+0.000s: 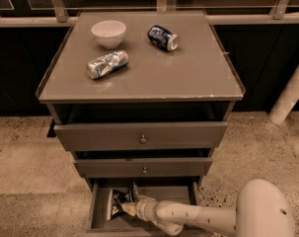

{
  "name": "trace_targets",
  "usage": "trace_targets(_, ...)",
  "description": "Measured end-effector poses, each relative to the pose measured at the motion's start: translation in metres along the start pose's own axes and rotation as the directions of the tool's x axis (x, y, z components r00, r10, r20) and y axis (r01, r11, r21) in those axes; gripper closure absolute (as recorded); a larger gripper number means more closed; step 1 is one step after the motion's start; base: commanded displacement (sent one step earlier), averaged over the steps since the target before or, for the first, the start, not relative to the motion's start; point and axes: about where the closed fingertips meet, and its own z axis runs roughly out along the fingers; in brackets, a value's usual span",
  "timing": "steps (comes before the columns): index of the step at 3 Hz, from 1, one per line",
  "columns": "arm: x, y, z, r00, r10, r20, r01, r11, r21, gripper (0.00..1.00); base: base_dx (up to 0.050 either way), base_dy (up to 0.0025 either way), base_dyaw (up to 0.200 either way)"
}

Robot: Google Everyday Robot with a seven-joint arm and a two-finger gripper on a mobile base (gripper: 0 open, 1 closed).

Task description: Pick blue chip bag from bottom drawer and place on counter

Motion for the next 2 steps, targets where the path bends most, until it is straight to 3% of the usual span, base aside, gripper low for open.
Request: trace_targets(2, 0.0, 0.0, 0.0, 1.0, 0.0, 0.0, 0.0, 1.0, 0.0, 0.88, 0.0, 0.0, 0.0)
